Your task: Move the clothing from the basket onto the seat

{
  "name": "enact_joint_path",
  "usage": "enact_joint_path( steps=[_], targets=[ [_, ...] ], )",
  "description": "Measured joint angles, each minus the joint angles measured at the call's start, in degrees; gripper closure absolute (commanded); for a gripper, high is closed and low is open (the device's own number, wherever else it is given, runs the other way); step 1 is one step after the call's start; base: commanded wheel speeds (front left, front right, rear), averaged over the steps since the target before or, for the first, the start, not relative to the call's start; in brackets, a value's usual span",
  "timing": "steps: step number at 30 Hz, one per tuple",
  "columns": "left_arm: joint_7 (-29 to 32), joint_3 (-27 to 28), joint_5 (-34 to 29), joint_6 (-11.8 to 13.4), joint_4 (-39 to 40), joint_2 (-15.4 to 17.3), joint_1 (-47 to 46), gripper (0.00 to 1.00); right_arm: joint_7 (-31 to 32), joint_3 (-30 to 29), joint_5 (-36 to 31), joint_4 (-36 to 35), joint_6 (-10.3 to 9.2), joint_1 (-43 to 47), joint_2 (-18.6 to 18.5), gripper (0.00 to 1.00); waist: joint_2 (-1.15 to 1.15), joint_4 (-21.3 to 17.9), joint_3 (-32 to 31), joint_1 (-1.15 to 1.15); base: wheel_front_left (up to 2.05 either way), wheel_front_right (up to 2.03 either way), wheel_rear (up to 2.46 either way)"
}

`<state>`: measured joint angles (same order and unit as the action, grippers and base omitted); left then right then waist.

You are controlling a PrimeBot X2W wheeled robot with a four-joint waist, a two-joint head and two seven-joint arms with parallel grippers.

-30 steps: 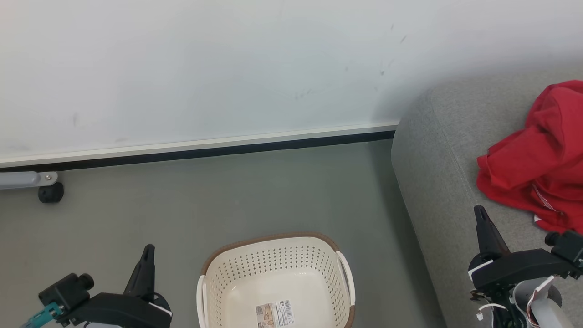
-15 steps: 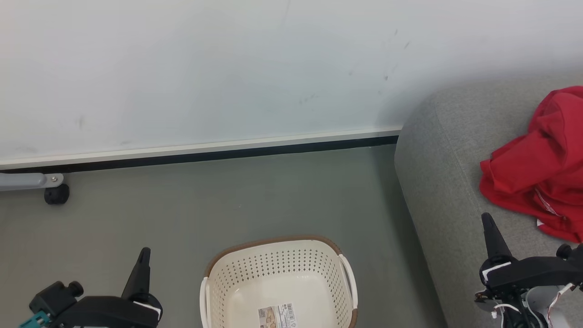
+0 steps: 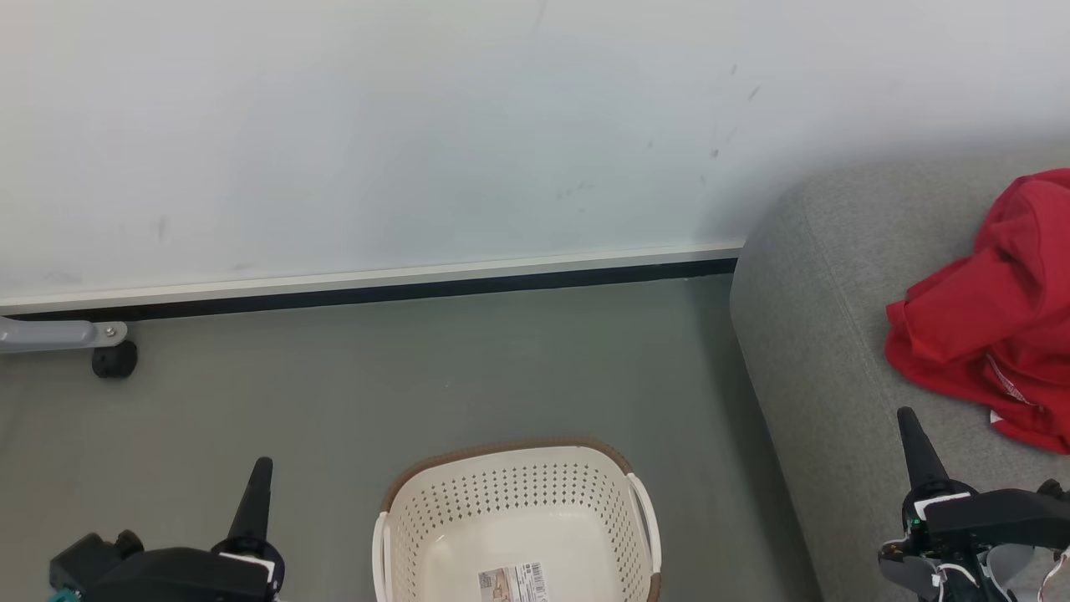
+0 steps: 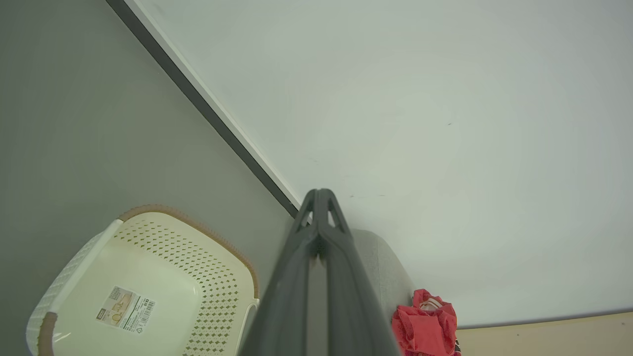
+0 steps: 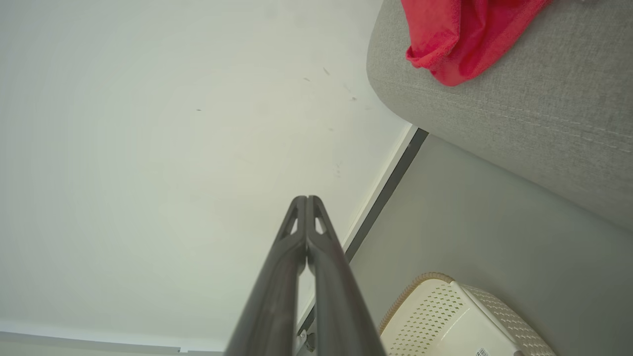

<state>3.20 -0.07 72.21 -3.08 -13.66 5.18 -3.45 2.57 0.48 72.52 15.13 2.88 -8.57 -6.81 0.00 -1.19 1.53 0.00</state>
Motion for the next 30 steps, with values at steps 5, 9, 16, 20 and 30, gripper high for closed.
enact_joint_path(
  steps=[5,9,16,20,30],
  targets=[
    [0.64,1.10,3.58,-0.56,-0.57,-0.37,-0.22,1.00,0.91,-1.49,3.54,0.24,0.73,0.20,0.79,1.00,0.00,0.22,-0.27,0.00,0.00,0.00,0.00],
    [1.03,1.76,6.54,-1.04,-1.01,-0.91,-0.43,1.00,1.44,-2.68,6.31,0.57,1.25,1.06,1.38,1.00,0.00,0.40,-0.48,0.00,0.00,0.00,0.00],
    [1.85,3.19,11.16,-2.32,-1.96,-1.62,-0.84,1.00,2.47,-4.82,11.32,1.13,2.26,1.24,2.52,1.00,0.00,0.71,-0.86,0.00,0.00,0.00,0.00],
    [2.34,3.87,14.15,-3.01,-2.41,-1.91,-0.86,1.00,3.00,-6.02,14.12,1.48,2.98,1.58,3.05,1.00,0.00,0.89,-1.07,0.00,0.00,0.00,0.00],
    [3.28,5.25,19.48,-3.98,-3.07,-2.72,-1.04,1.00,3.92,-8.14,18.91,1.98,3.94,2.33,4.26,1.00,0.00,1.19,-1.44,0.00,0.00,0.00,0.00]
  ],
)
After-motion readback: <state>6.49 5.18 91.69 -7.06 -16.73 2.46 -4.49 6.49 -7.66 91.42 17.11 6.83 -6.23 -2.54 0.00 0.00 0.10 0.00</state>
